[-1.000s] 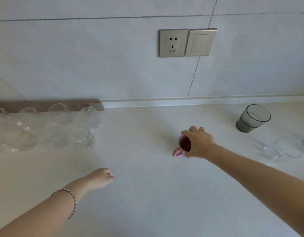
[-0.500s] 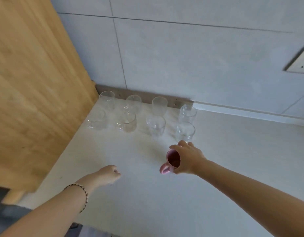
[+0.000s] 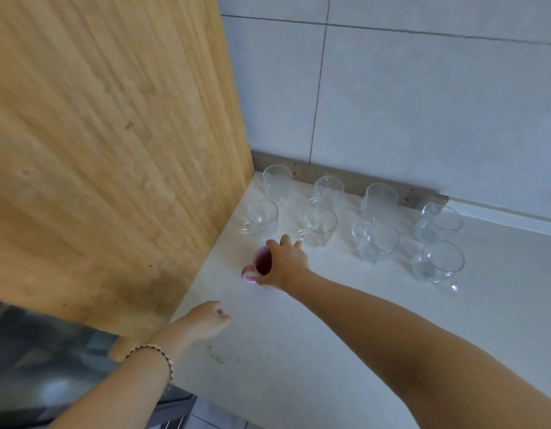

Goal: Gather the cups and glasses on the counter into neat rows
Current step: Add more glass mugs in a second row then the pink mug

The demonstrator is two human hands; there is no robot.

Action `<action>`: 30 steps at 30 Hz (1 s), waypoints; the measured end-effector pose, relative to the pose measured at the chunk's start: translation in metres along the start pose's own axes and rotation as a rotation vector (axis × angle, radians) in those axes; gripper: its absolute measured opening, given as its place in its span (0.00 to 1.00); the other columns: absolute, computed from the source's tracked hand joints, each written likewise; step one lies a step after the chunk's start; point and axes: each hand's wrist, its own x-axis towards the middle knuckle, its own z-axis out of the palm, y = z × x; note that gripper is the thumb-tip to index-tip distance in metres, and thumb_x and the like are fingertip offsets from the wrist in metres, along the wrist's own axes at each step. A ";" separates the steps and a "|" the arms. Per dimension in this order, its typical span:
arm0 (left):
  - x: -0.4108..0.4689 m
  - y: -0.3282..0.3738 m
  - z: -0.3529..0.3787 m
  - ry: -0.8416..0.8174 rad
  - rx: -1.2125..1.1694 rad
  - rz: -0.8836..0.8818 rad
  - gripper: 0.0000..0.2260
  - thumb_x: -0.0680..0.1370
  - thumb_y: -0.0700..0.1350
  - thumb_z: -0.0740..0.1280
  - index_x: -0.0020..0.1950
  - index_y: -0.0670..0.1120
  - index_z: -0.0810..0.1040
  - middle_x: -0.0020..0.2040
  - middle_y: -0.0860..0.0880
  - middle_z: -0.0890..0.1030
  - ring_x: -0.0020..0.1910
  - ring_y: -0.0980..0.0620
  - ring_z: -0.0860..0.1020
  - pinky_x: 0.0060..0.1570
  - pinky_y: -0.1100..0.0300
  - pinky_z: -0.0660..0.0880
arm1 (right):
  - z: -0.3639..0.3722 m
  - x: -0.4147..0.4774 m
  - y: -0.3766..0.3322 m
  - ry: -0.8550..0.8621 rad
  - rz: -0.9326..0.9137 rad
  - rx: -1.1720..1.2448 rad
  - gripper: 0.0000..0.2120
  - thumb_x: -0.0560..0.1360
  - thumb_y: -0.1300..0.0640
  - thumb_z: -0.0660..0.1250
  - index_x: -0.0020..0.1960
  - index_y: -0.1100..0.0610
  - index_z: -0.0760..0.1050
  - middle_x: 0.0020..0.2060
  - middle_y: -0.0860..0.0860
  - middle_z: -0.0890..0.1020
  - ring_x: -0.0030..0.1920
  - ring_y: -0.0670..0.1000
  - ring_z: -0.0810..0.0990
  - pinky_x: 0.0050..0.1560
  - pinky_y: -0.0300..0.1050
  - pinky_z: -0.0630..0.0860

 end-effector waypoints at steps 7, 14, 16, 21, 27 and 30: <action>0.005 -0.017 -0.004 -0.058 -0.076 -0.005 0.06 0.78 0.47 0.57 0.51 0.47 0.71 0.44 0.49 0.73 0.42 0.51 0.72 0.40 0.61 0.67 | 0.018 0.017 -0.029 0.001 0.111 0.284 0.41 0.65 0.46 0.76 0.69 0.58 0.61 0.63 0.55 0.66 0.64 0.57 0.68 0.58 0.51 0.75; 0.006 -0.020 0.004 -0.095 -0.038 0.019 0.09 0.79 0.47 0.57 0.53 0.46 0.72 0.44 0.50 0.73 0.43 0.53 0.72 0.40 0.62 0.67 | 0.031 0.016 -0.022 -0.100 0.199 0.686 0.37 0.58 0.47 0.77 0.65 0.50 0.69 0.57 0.52 0.79 0.55 0.53 0.80 0.39 0.39 0.79; 0.006 -0.019 0.007 -0.099 -0.038 0.027 0.06 0.78 0.46 0.57 0.49 0.46 0.71 0.43 0.49 0.73 0.41 0.52 0.71 0.38 0.62 0.66 | 0.029 0.011 -0.024 -0.109 0.191 0.722 0.35 0.65 0.53 0.76 0.68 0.55 0.66 0.60 0.54 0.77 0.59 0.56 0.77 0.49 0.44 0.78; 0.007 -0.006 0.019 -0.069 0.014 0.073 0.04 0.77 0.45 0.58 0.44 0.48 0.70 0.39 0.50 0.71 0.38 0.51 0.69 0.38 0.60 0.65 | 0.031 -0.008 0.003 -0.232 0.193 0.537 0.39 0.72 0.59 0.71 0.76 0.58 0.53 0.70 0.56 0.67 0.67 0.56 0.72 0.61 0.47 0.73; 0.014 0.058 0.044 -0.059 0.169 0.215 0.13 0.73 0.41 0.57 0.30 0.50 0.61 0.33 0.48 0.66 0.34 0.50 0.63 0.31 0.60 0.57 | 0.015 -0.069 0.108 -0.333 0.355 0.386 0.24 0.73 0.55 0.69 0.68 0.56 0.69 0.67 0.54 0.73 0.66 0.54 0.72 0.67 0.45 0.70; 0.014 0.110 0.067 -0.115 0.276 0.328 0.15 0.72 0.39 0.56 0.27 0.50 0.57 0.28 0.51 0.60 0.27 0.51 0.57 0.28 0.60 0.53 | -0.002 -0.116 0.171 -0.330 0.470 0.335 0.22 0.75 0.53 0.67 0.67 0.57 0.70 0.67 0.54 0.72 0.67 0.54 0.72 0.67 0.44 0.68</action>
